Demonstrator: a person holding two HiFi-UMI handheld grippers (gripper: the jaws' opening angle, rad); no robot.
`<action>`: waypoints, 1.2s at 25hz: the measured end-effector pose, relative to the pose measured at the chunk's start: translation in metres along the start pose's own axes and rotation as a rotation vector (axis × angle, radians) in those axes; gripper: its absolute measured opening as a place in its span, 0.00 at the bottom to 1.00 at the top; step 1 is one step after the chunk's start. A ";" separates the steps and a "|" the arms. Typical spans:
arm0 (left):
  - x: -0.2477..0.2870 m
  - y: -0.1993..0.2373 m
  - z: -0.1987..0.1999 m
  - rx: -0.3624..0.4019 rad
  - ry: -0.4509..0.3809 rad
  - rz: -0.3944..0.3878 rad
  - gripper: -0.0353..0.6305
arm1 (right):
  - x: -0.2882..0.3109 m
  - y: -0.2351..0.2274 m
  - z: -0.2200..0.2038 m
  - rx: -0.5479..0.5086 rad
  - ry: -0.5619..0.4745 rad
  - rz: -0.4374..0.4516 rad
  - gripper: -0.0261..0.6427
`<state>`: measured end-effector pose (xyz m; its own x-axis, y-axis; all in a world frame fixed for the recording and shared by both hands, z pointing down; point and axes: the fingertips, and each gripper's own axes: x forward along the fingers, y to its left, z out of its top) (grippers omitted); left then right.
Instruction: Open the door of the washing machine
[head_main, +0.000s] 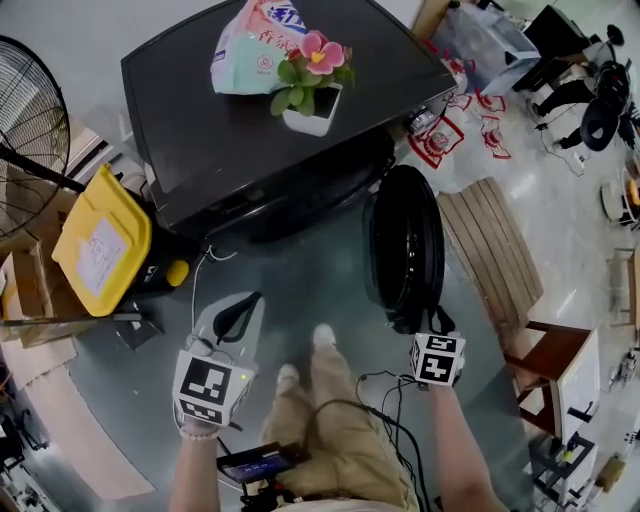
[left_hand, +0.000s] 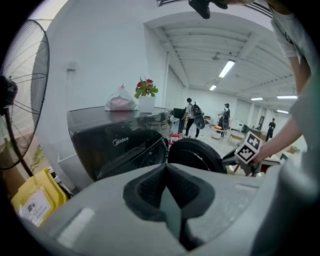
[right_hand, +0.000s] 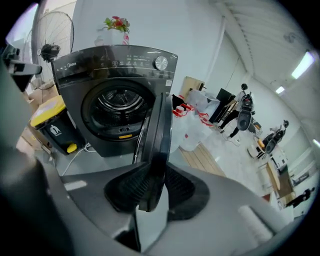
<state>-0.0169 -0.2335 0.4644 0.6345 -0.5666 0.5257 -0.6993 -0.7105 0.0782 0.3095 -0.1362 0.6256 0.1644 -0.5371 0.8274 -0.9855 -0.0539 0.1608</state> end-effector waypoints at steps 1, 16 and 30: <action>-0.001 -0.001 0.001 0.000 -0.003 -0.001 0.05 | 0.001 -0.009 -0.002 -0.004 0.004 -0.027 0.17; -0.054 -0.001 0.022 0.021 -0.071 0.006 0.05 | -0.057 -0.026 0.039 0.119 -0.136 -0.054 0.14; -0.171 -0.007 0.064 0.097 -0.140 0.047 0.05 | -0.236 0.103 0.119 0.013 -0.486 0.192 0.08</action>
<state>-0.0992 -0.1589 0.3197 0.6461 -0.6478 0.4036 -0.6984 -0.7151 -0.0297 0.1638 -0.1149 0.3832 -0.0547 -0.8669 0.4954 -0.9969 0.0753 0.0217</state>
